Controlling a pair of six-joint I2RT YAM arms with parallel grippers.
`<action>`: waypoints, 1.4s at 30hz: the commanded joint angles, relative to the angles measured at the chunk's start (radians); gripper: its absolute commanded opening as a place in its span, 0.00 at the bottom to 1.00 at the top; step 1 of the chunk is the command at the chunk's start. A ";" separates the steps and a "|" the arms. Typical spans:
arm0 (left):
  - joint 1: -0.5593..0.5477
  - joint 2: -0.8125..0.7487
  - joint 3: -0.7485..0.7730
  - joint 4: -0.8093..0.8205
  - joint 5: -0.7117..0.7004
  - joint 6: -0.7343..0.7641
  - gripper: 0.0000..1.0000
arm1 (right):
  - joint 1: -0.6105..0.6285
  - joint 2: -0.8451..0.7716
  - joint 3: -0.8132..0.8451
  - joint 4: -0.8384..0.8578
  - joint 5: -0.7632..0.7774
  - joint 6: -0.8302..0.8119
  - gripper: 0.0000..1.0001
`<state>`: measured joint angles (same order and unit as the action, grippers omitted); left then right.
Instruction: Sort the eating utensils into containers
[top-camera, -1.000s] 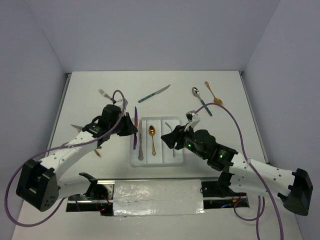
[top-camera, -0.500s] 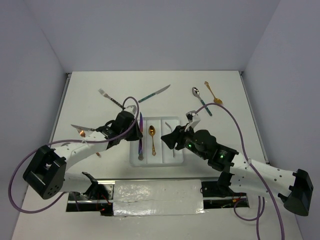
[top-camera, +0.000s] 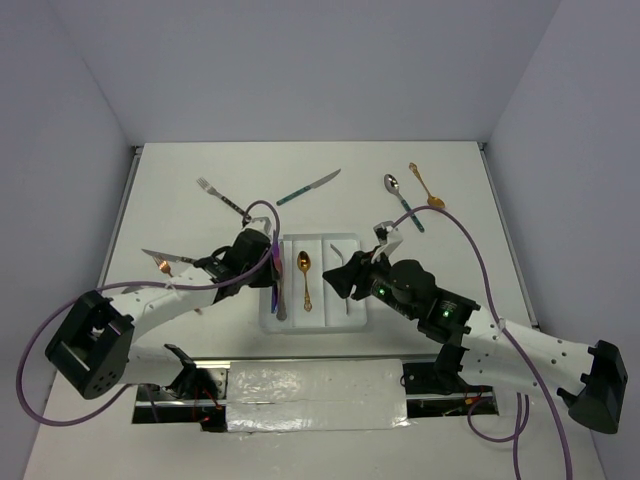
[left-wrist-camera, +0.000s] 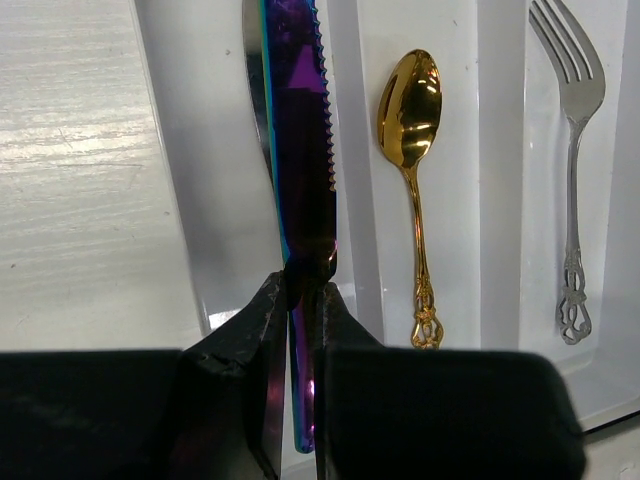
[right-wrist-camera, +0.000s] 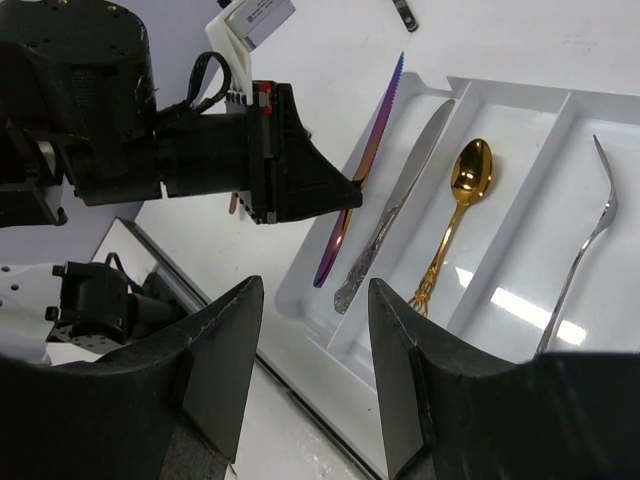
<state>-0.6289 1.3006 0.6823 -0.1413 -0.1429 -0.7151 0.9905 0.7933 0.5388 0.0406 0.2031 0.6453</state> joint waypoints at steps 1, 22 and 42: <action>-0.021 0.011 0.019 0.005 -0.018 -0.018 0.00 | 0.004 -0.006 0.044 0.012 0.013 -0.013 0.54; -0.045 0.032 0.143 -0.107 -0.092 0.025 0.59 | 0.004 -0.046 0.033 0.013 0.027 -0.019 0.54; 0.125 0.000 0.404 -0.646 -0.532 -0.570 0.50 | 0.002 -0.106 -0.016 0.053 0.098 -0.016 0.53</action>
<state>-0.5865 1.3293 1.1732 -0.7086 -0.6846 -1.1637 0.9901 0.6956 0.5293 0.0521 0.2703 0.6380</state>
